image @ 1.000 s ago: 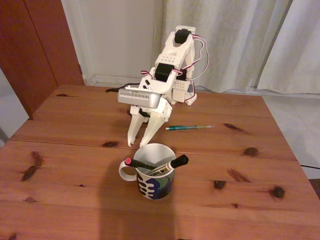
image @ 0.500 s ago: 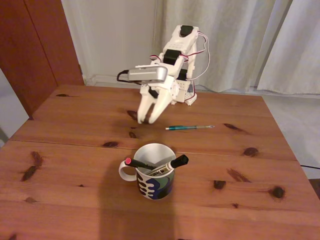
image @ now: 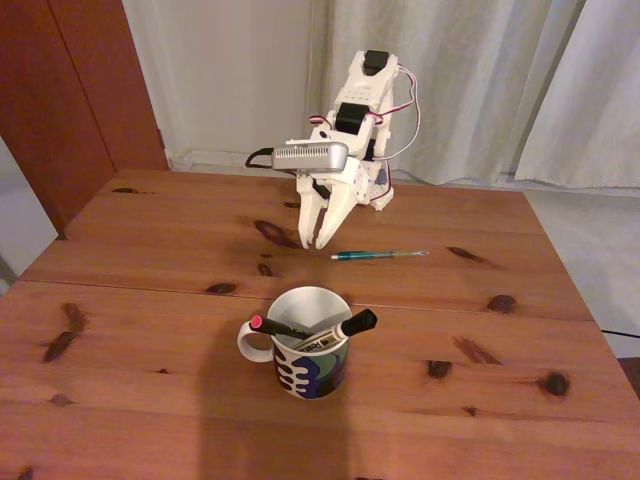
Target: Clean up the desk and place the pens and markers into the cup
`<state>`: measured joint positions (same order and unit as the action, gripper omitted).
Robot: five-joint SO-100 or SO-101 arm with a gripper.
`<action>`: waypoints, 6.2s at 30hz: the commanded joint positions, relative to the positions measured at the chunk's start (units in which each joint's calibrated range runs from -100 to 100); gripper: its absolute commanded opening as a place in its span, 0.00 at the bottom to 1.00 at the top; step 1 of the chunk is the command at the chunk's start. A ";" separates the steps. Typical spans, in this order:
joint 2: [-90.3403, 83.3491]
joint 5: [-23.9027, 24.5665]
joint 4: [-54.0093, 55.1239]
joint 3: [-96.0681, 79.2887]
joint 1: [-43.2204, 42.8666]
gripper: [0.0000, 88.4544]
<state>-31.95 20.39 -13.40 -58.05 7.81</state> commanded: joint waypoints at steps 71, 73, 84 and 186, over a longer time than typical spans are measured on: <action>-4.91 35.66 -66.04 11.61 -17.02 0.01; -2.68 35.66 -64.58 11.61 -17.02 0.01; 6.75 35.40 -59.68 10.53 -16.86 0.01; -24.86 43.83 -20.88 10.08 -5.04 0.01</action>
<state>-55.00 61.71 -37.70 -51.76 2.53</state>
